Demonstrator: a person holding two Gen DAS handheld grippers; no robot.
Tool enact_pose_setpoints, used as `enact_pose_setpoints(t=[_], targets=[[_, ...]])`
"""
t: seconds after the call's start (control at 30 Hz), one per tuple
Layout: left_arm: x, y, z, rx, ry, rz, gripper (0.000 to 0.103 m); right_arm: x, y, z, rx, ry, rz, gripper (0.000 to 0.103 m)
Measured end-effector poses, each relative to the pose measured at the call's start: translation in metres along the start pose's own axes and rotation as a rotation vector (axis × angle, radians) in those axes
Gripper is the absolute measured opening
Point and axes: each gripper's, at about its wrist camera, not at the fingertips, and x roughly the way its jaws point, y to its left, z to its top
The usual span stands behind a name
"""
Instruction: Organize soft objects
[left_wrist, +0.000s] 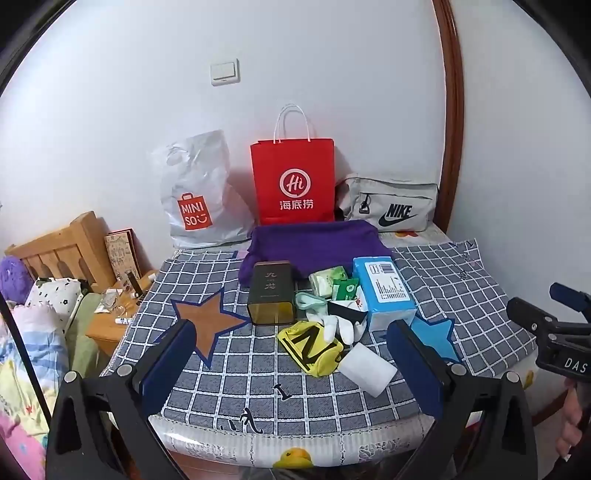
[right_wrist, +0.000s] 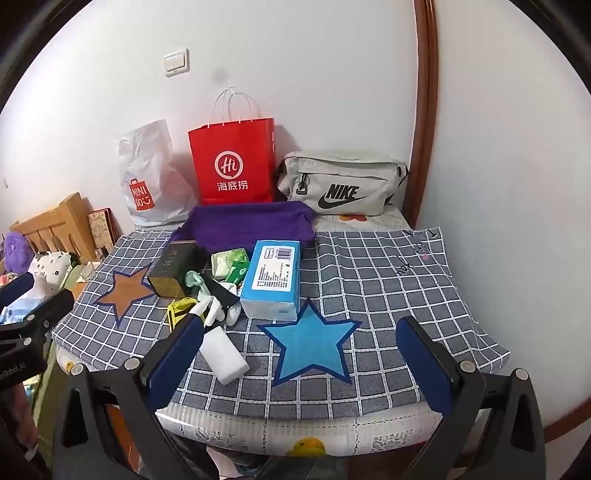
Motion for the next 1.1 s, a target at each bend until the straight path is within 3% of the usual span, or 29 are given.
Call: enact_pose_setpoints(t=[1.1], targets=[[-0.0015,0.005,0.001,-0.039,-0.002,0.005,0.103,-0.0036,0.0066,-0.0022,-0.022,-0.019,0.025,0.102]])
